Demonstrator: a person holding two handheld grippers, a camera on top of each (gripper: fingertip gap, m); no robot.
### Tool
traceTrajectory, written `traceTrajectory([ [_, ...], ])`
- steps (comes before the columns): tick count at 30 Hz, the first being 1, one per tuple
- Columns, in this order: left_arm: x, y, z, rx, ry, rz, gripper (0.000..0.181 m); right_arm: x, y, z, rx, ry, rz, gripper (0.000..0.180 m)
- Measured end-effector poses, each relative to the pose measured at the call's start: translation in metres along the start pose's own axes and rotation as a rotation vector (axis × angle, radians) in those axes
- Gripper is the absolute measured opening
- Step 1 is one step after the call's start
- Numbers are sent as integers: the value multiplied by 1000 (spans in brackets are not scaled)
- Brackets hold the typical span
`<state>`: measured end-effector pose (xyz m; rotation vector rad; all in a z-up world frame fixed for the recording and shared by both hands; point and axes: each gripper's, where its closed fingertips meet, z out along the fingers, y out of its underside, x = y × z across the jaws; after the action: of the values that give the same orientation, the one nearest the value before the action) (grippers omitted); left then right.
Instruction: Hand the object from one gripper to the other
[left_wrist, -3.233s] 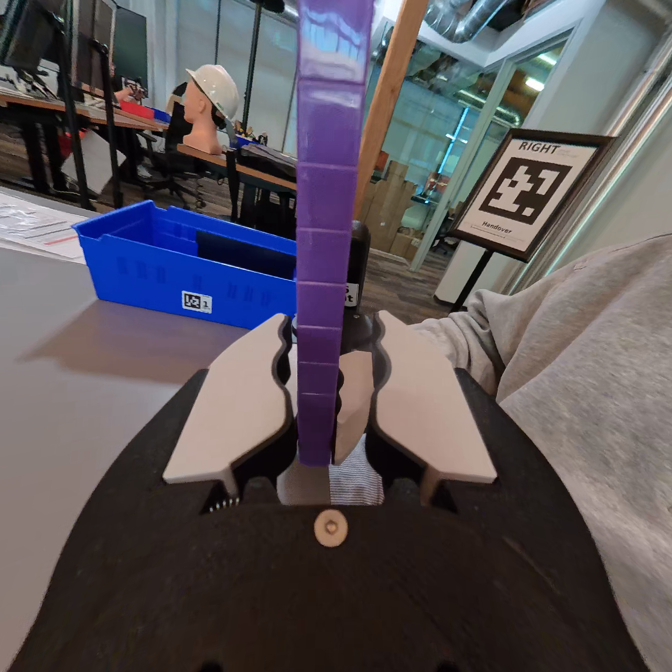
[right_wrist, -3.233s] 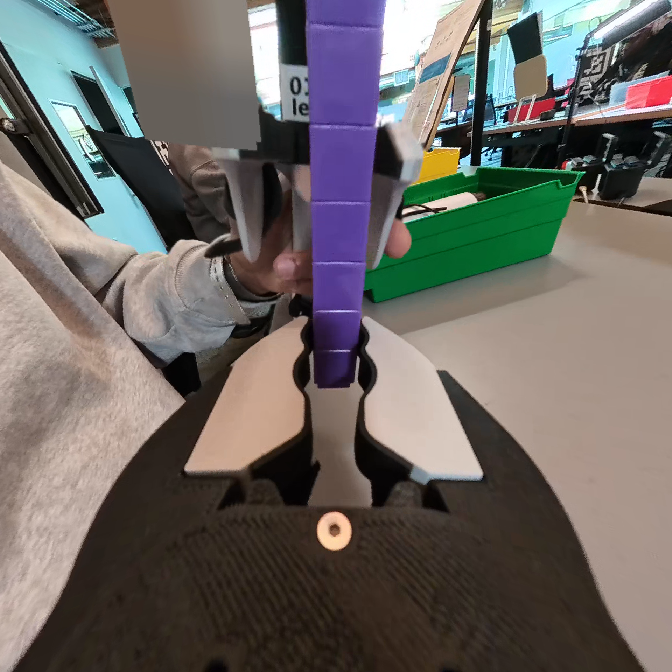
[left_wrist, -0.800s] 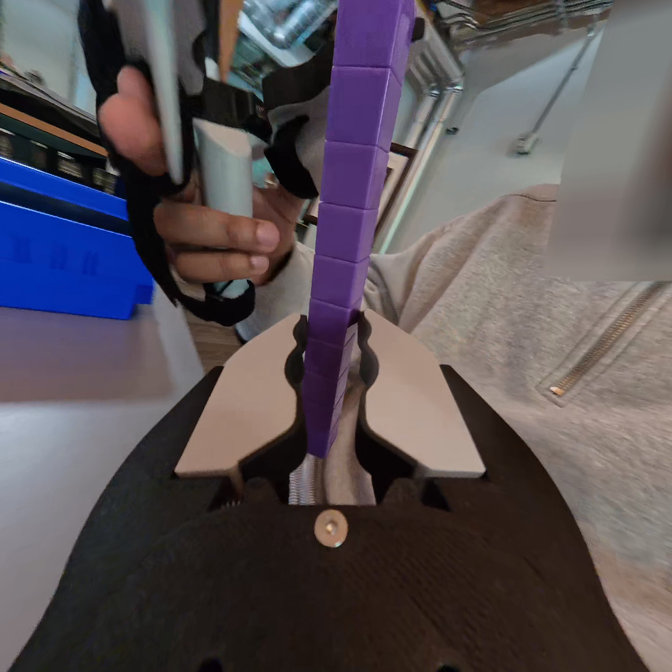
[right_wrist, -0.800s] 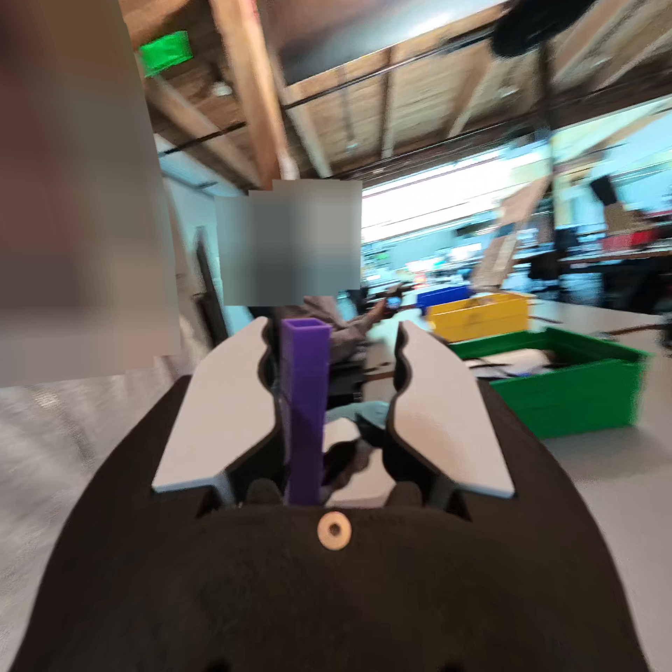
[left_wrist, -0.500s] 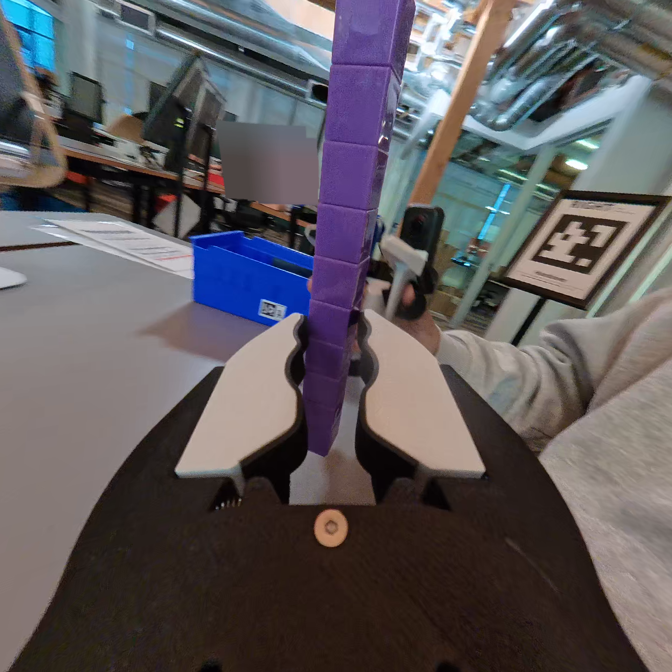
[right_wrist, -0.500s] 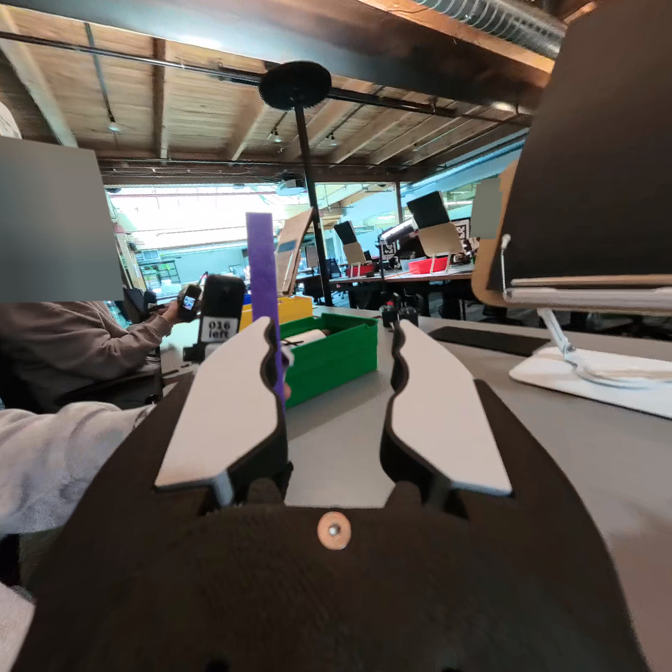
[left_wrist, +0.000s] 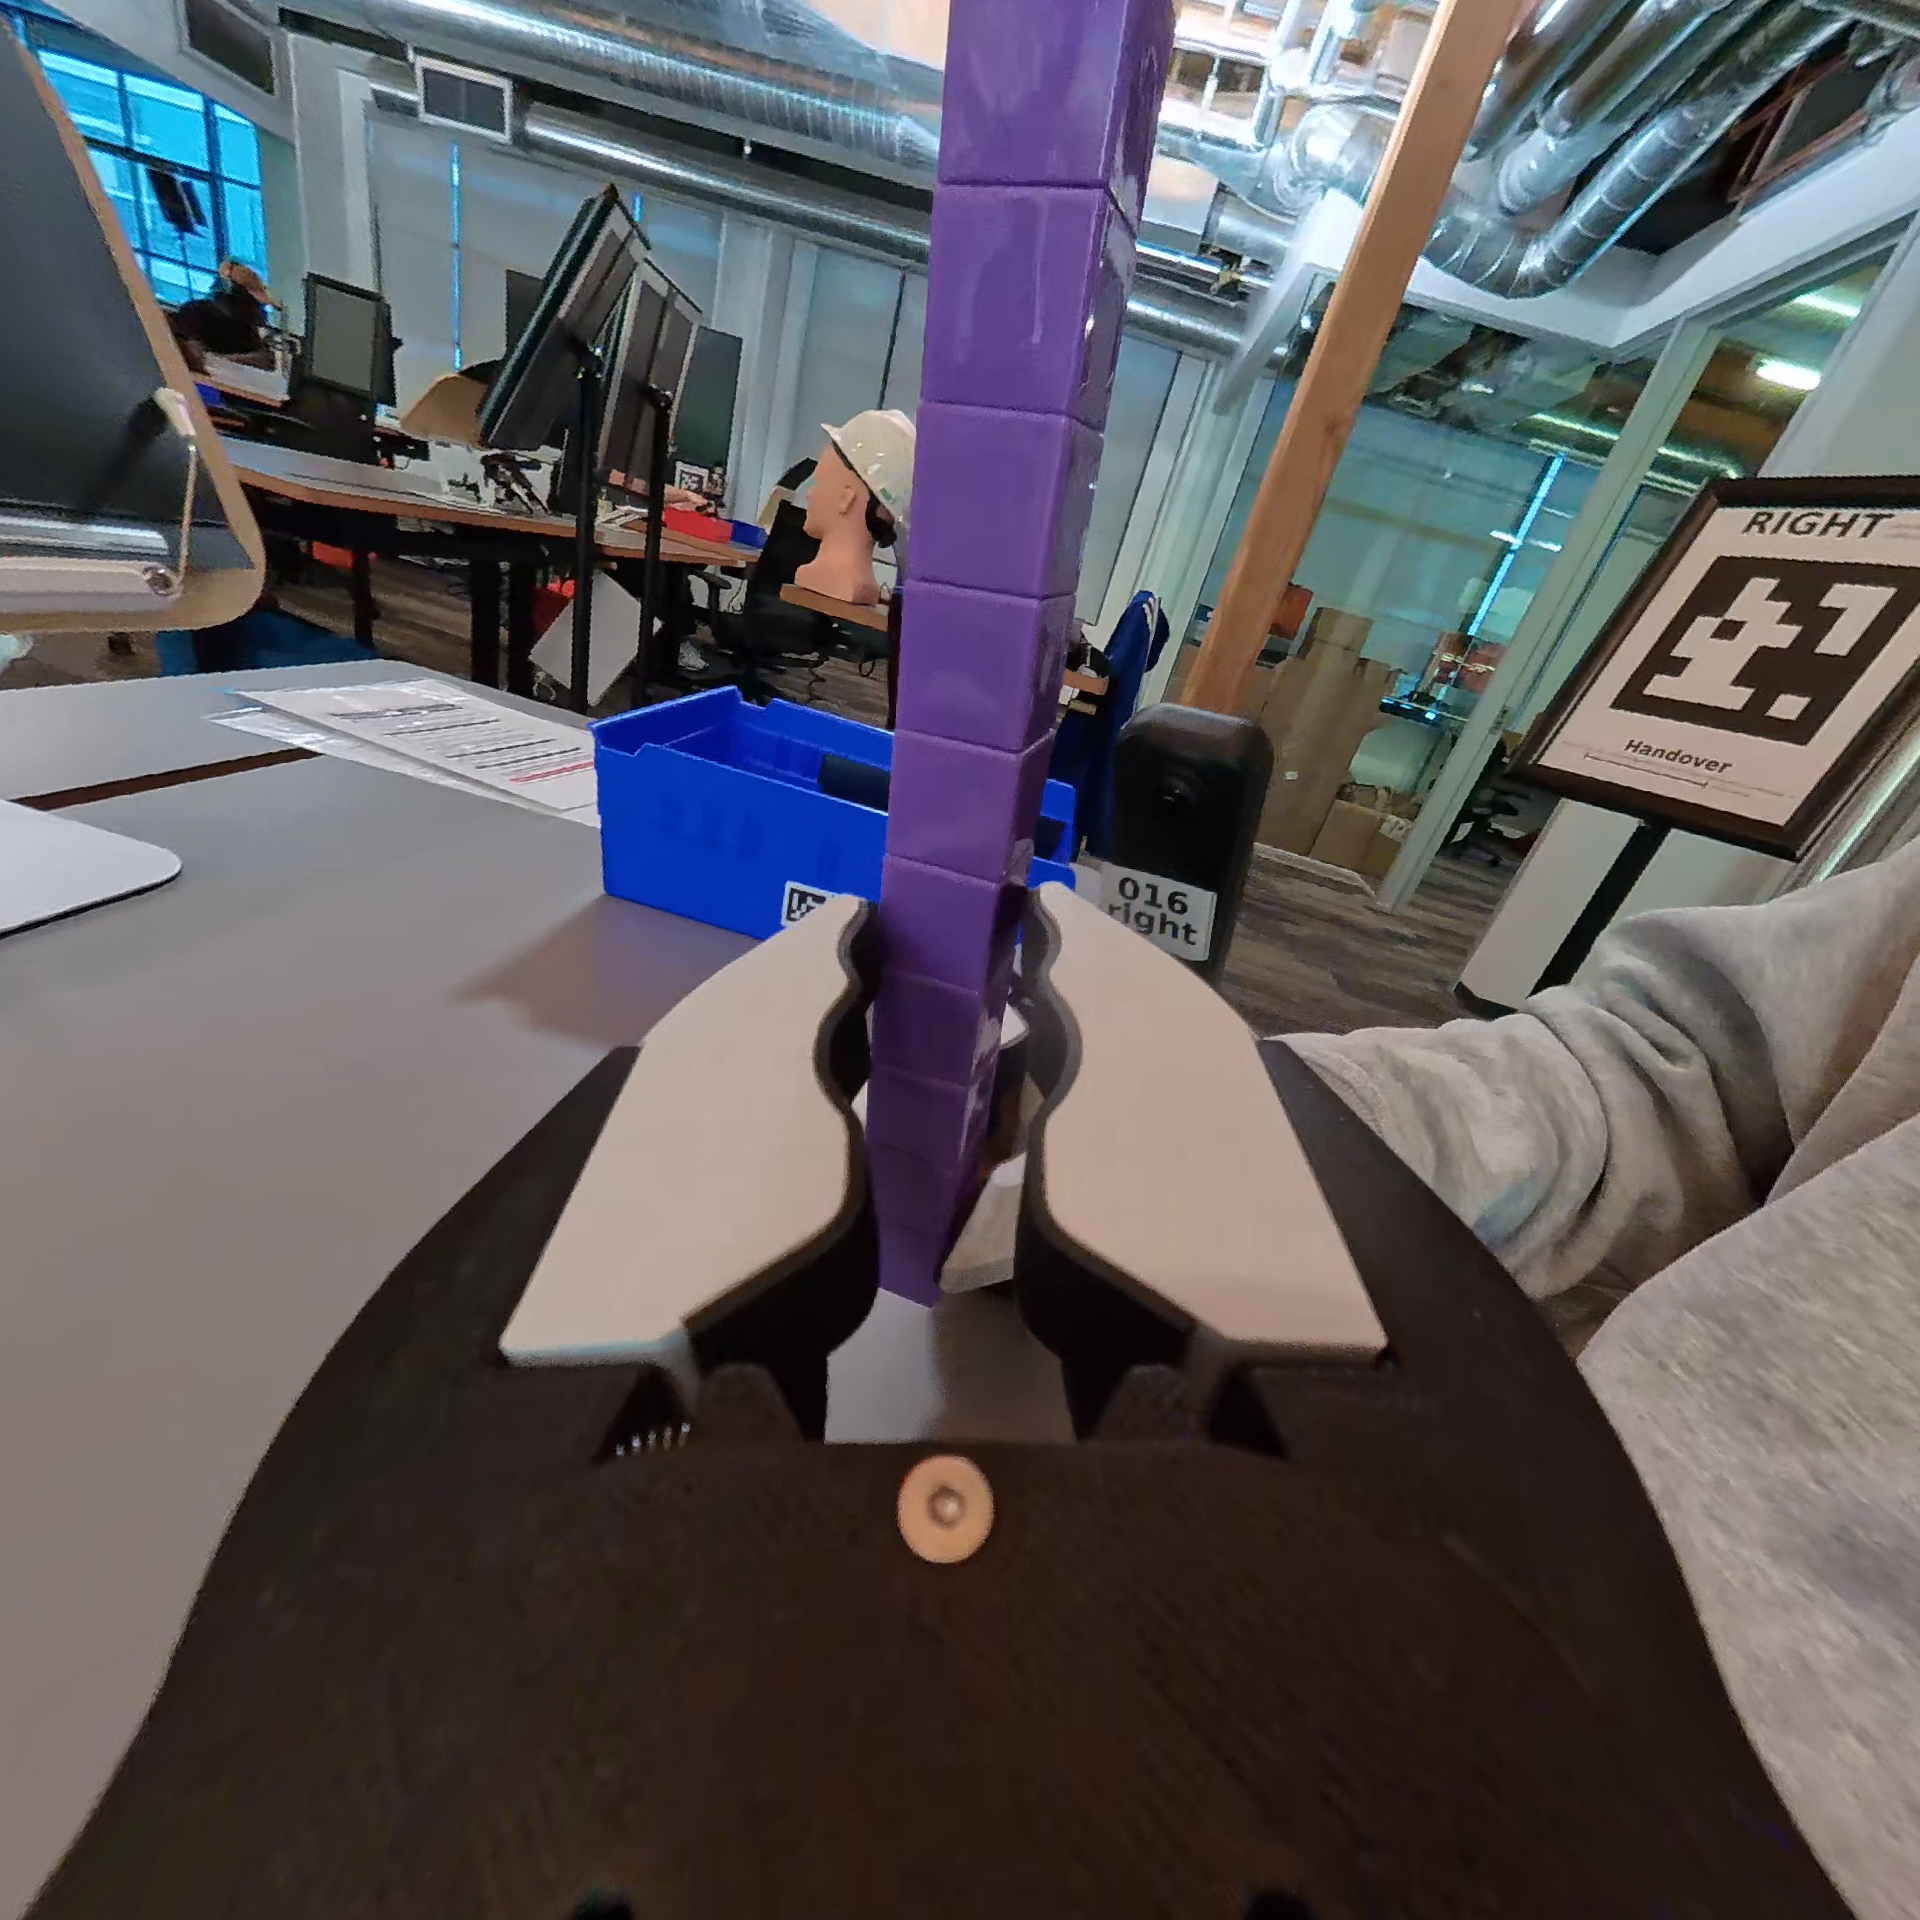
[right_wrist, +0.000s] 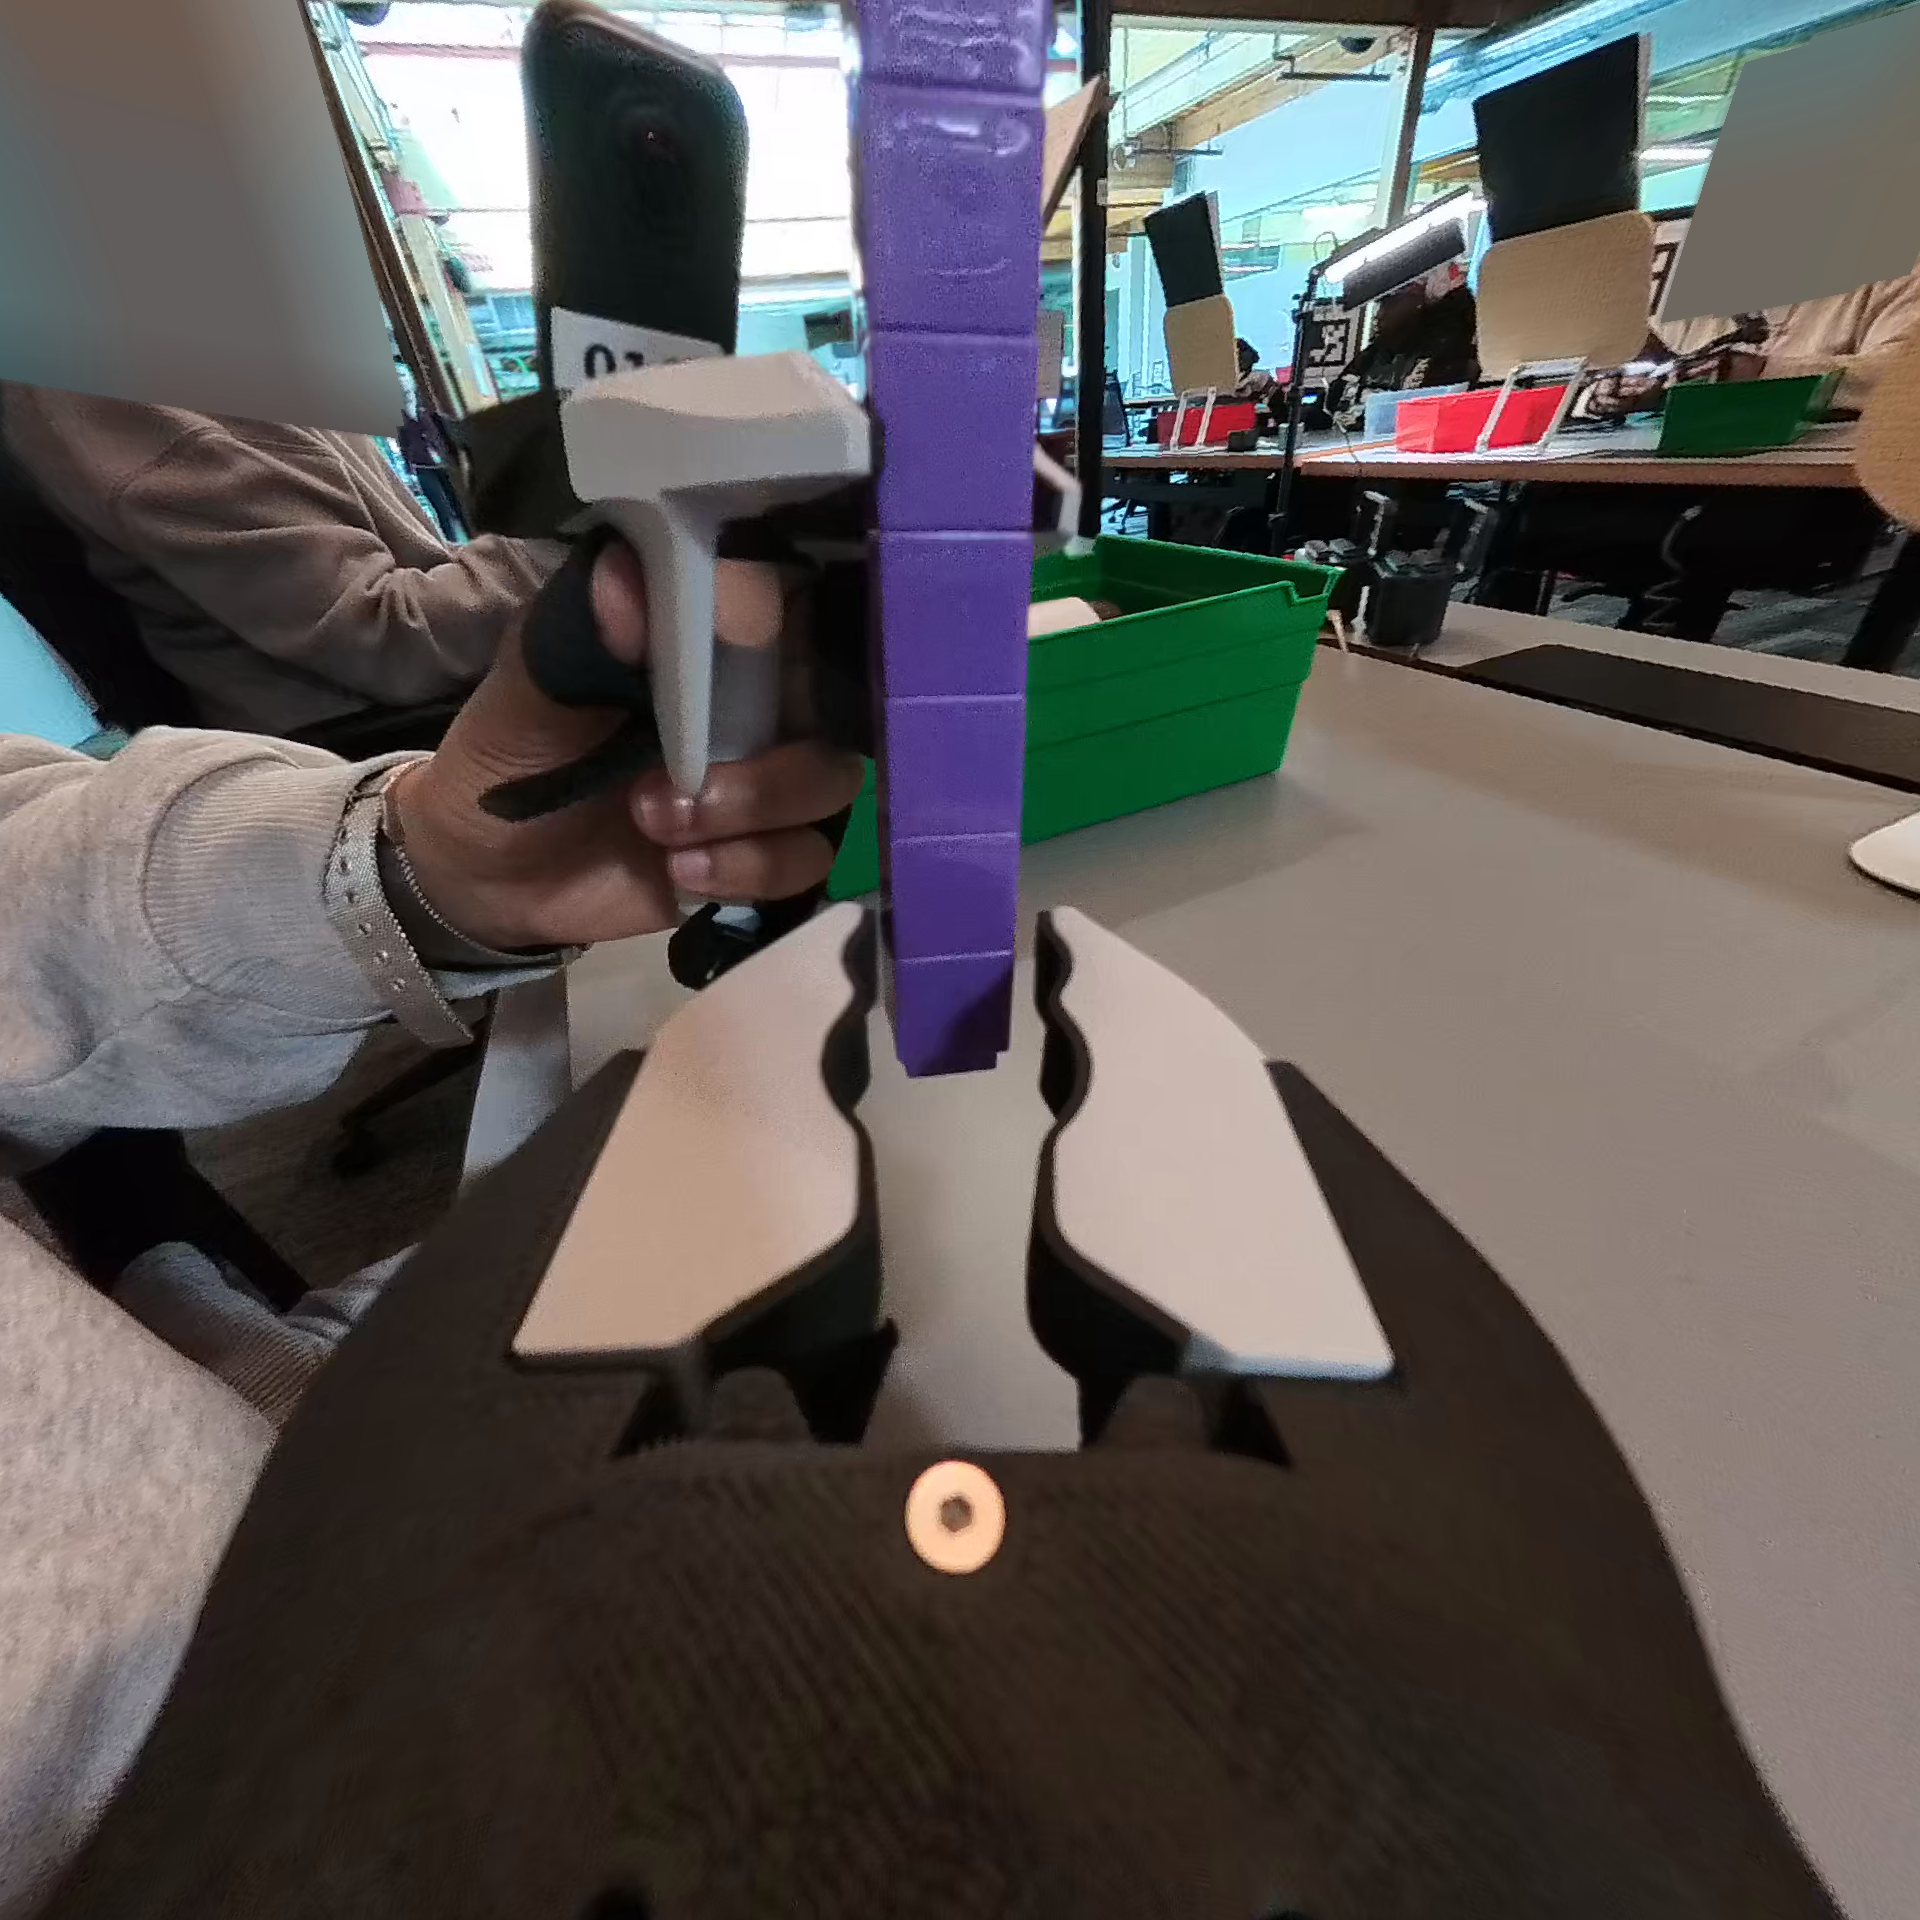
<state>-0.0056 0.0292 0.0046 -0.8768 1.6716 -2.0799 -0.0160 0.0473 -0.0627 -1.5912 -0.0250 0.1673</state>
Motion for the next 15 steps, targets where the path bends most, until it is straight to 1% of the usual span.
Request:
traceTrajectory([
  [1, 2, -1, 1, 1, 5, -1, 27, -2, 0, -1, 1, -12, 4, 24],
  [5, 7, -6, 2, 31, 28, -14, 27, -5, -6, -3, 31, -40, 21, 23],
  [6, 7, -8, 2, 45, 32, -19, 33, -6, -8, -3, 40, -43, 23, 22],
  [8, 5, -13, 0, 80, 23, -22, 52, -5, -13, -5, 60, -50, 34, 22],
  [10, 3, -17, -2, 110, 21, -28, 62, -4, -17, -8, 82, -57, 42, 22],
  [12, 1, -19, -4, 127, 25, -44, 65, -4, -23, -12, 112, -69, 56, 22],
  [15, 1, -19, -6, 141, 57, -82, 63, -3, -26, -15, 131, -87, 73, 22],
])
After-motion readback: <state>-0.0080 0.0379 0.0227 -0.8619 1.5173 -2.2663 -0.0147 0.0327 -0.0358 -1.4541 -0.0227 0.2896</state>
